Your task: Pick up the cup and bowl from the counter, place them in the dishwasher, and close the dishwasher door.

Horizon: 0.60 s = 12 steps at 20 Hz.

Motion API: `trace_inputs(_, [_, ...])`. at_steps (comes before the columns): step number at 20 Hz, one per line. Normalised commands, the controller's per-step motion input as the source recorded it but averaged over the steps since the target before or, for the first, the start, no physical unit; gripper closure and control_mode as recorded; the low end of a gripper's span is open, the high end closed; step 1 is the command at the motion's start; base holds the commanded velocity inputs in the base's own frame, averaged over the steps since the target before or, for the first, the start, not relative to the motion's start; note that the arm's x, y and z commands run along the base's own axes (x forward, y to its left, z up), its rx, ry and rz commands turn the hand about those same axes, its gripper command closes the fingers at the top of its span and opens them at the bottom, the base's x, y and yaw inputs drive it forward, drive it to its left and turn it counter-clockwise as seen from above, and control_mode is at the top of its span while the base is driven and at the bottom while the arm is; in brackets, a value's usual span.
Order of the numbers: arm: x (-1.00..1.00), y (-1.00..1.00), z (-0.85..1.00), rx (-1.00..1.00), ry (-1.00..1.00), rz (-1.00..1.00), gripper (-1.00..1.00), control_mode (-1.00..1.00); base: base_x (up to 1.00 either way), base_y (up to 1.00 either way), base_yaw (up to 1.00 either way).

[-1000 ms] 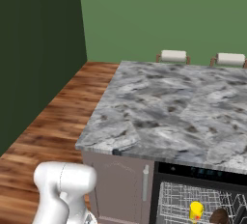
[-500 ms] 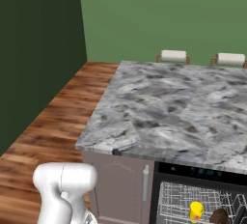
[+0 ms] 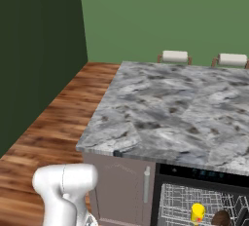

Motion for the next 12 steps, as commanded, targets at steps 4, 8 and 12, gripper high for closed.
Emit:
trace_inputs(4, [0.0,-0.23,-0.77,-0.09,-0.1,0.0,-1.0,-1.0,0.0,0.0,0.0])
trace_inputs(8, [0.01,-0.21,-0.63,-0.11,-0.11,0.0,-1.0,-1.0,0.0,0.0,0.0])
trace_inputs(12, [0.41,-0.04,-0.43,-0.18,-0.12,0.0,-1.0,-1.0,0.0,0.0,0.0])
